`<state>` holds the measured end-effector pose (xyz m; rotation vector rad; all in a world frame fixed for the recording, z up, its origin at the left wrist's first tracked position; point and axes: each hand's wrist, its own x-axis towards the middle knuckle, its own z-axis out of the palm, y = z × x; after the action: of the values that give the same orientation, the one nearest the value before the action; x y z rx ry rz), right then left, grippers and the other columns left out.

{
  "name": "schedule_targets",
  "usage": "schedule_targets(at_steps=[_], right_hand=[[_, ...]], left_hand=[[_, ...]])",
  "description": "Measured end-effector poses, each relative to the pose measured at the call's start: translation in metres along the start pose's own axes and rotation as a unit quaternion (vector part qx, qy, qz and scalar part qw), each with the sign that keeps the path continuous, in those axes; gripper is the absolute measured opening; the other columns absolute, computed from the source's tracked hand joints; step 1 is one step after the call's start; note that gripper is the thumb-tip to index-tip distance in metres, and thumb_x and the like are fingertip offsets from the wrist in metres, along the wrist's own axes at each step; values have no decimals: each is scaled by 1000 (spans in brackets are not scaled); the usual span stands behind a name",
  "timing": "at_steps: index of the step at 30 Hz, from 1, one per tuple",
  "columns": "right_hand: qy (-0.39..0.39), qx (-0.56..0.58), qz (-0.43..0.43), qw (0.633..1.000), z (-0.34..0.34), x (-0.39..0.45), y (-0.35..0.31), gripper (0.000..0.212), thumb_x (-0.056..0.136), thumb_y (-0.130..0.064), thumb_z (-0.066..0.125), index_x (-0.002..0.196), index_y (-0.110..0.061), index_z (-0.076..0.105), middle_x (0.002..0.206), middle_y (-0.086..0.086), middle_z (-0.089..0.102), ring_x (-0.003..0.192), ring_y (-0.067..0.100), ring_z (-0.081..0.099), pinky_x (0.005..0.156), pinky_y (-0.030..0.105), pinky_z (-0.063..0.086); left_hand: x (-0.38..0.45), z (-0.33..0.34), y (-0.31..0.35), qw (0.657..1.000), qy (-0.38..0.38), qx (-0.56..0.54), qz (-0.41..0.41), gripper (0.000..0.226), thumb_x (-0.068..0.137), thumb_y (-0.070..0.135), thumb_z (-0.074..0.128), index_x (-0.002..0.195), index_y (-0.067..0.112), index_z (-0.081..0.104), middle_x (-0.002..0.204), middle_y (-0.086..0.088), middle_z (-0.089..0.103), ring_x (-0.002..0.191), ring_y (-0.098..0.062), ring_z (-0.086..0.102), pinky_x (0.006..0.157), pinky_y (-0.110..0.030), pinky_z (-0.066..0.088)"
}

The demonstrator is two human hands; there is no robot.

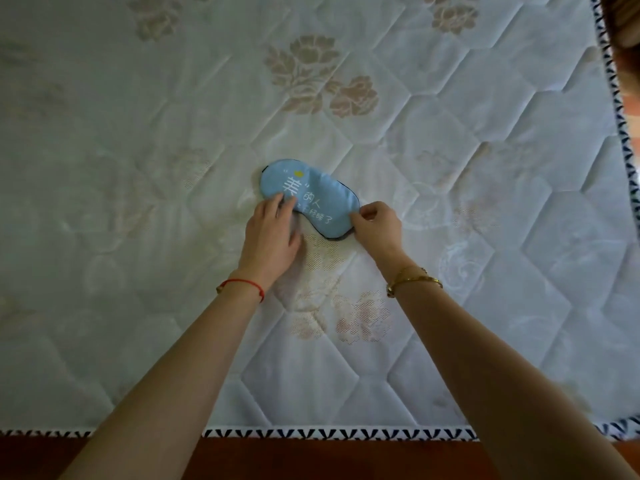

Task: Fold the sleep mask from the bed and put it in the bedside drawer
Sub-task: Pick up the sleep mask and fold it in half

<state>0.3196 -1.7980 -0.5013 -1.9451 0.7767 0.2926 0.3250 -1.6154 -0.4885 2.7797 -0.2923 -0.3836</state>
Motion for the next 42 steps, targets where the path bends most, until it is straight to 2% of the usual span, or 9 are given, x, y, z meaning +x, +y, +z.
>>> schedule_targets(at_steps=[9,14,17,20,23,27,30,38,42], right_hand=[[-72,237,7,969,-9,-36,-26,5,84,-10,60,79,-11,58,85,11,66,78,19,67,65,20,58],[-125,249,-58,959,-24,-63,-31,7,85,-19,65,85,-12,64,79,0,73,78,12,69,73,22,57],[-120,264,-58,955,-34,-81,-27,17,88,-27,63,94,-12,66,87,-1,76,86,12,71,77,24,56],[-34,180,-31,983,-40,-98,-10,23,89,-30,60,105,-14,61,102,2,71,94,14,66,83,32,55],[-23,108,25,994,-47,-117,14,43,89,-38,58,125,-16,50,121,2,60,101,15,59,79,28,49],[-98,195,120,969,-52,-139,42,51,90,-40,58,131,-11,49,126,8,59,109,22,60,93,37,52],[-109,318,135,932,-53,-154,58,41,89,-25,63,123,-3,54,114,14,65,100,25,67,82,32,57],[-30,96,44,994,-39,-168,92,25,84,-18,66,104,-16,51,96,6,62,85,17,63,62,18,46],[-16,-65,-33,997,-29,-175,104,40,87,-14,61,124,-7,48,125,12,50,111,26,51,92,32,47]], left_hand=[[-23,-3,28,996,14,-87,10,62,86,25,65,141,12,40,142,-6,47,132,-24,41,110,-39,35],[-41,-22,46,976,66,-203,-37,29,96,18,47,123,10,55,109,-10,67,97,-26,63,83,-39,53],[-57,-34,54,966,68,-243,-62,21,98,18,41,111,12,57,80,1,64,69,-17,61,57,-18,46],[-77,-44,61,947,62,-304,-87,18,99,21,40,99,15,57,78,0,66,67,-12,62,61,-22,46],[-99,-48,63,876,-1,-463,-136,29,100,22,38,119,13,58,105,-9,72,94,-18,71,91,-34,53],[-136,-43,60,727,-99,-654,-185,36,101,22,40,132,9,51,116,-11,70,102,-21,71,86,-26,55],[-158,-30,52,676,-127,-692,-219,38,101,21,39,135,6,48,117,-16,69,106,-22,69,90,-29,54],[-202,13,34,740,-73,-602,-292,27,97,9,48,117,25,56,118,-7,68,94,-11,70,77,-20,56],[-212,22,26,742,-67,-589,-312,29,93,7,54,106,32,60,117,-4,68,97,-10,67,83,-23,55]])
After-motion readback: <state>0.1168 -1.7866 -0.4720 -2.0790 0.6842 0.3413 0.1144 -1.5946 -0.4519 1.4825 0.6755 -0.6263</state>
